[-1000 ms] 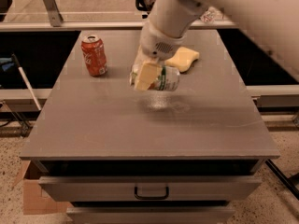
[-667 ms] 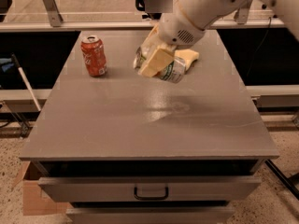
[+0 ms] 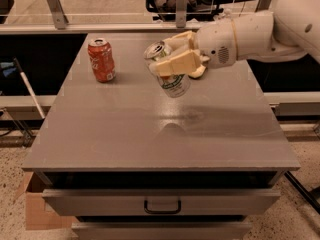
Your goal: Place 7up can upright
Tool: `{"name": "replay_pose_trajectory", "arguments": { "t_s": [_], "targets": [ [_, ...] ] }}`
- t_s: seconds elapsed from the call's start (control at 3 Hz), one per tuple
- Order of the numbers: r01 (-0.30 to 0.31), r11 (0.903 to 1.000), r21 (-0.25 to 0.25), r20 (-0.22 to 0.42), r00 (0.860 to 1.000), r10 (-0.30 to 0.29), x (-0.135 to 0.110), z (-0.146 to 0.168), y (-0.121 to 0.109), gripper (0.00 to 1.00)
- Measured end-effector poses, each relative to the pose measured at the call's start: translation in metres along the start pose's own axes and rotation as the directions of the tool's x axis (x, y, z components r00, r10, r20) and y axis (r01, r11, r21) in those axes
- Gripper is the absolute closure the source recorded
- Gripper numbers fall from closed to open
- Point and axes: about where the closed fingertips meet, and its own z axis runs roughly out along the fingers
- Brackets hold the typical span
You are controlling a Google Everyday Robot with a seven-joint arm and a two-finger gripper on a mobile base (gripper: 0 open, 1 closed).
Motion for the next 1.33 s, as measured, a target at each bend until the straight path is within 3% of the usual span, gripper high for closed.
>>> {"name": "replay_pose_trajectory", "arguments": {
  "t_s": [0.33, 0.67, 1.33],
  "targets": [
    [-0.047, 0.9975, -0.052, 0.146, 0.988, 0.055, -0.001, -0.002, 0.003, 1.00],
    [-0.077, 0.9932, -0.088, 0.218, 0.971, 0.095, 0.008, -0.006, 0.003, 1.00],
    [-0.104, 0.9906, -0.088, 0.280, 0.952, 0.125, 0.035, -0.009, -0.003, 1.00]
  ]
}}
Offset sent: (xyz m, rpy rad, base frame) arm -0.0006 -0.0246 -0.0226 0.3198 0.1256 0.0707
